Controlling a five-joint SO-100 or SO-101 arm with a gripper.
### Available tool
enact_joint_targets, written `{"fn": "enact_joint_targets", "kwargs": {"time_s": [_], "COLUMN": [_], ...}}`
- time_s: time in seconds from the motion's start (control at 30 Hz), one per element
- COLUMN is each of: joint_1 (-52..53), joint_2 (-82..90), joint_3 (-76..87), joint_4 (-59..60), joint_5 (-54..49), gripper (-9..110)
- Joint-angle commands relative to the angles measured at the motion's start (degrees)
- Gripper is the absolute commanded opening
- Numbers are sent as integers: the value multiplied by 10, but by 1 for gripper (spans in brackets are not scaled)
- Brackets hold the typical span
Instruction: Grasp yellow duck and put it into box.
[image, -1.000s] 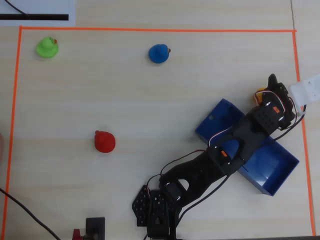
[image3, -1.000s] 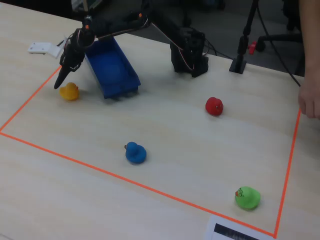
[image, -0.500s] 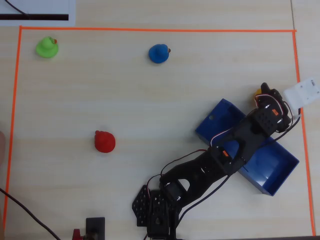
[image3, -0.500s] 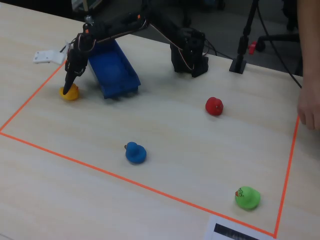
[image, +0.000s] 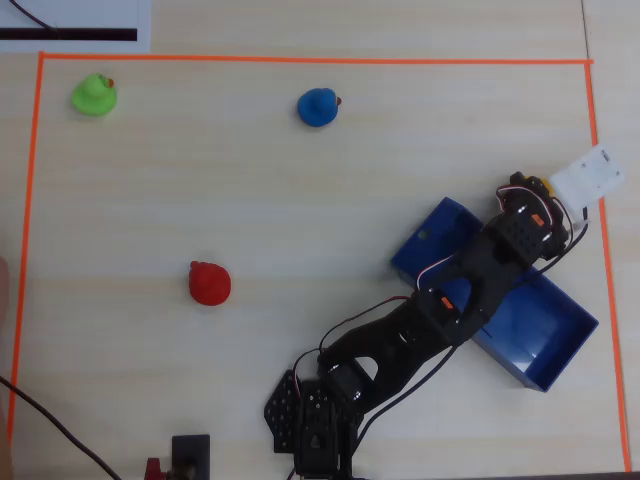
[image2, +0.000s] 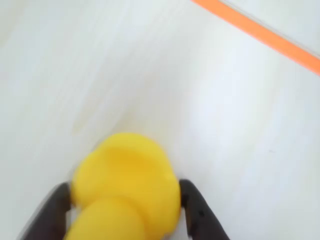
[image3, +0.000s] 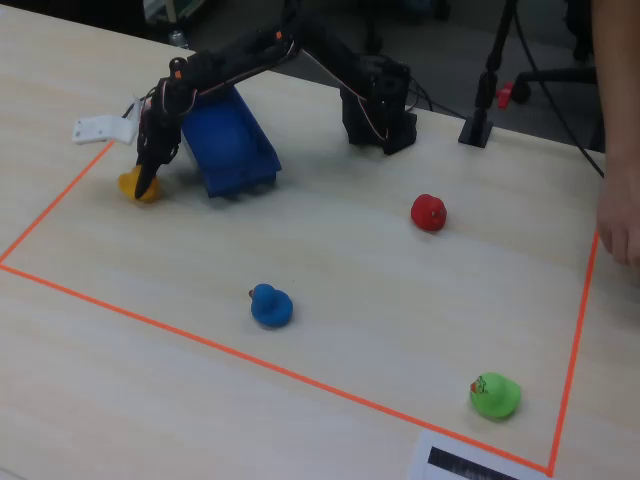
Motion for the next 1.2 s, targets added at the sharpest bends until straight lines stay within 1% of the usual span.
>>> {"fn": "enact_joint_targets", "kwargs": {"time_s": [0.0,0.2,0.37,0.47,0.6,0.67,0.8,0.9,1.07,1.17], "joint_1": [-4,-3,-5,-13,-22,-25,-24,-2,73,123], "joint_2": [18,16,57,105,168,210,283,327,381,405], "joint_3": [-5,-25,-62,-107,-214,-223,-197,-157,-63,25], "joint_4": [-12,-11,25,102,291,348,434,487,502,499], "joint_5": [-13,-4,54,93,129,134,132,130,116,88], "gripper": [0,0,0,0,0,0,0,0,0,0]}}
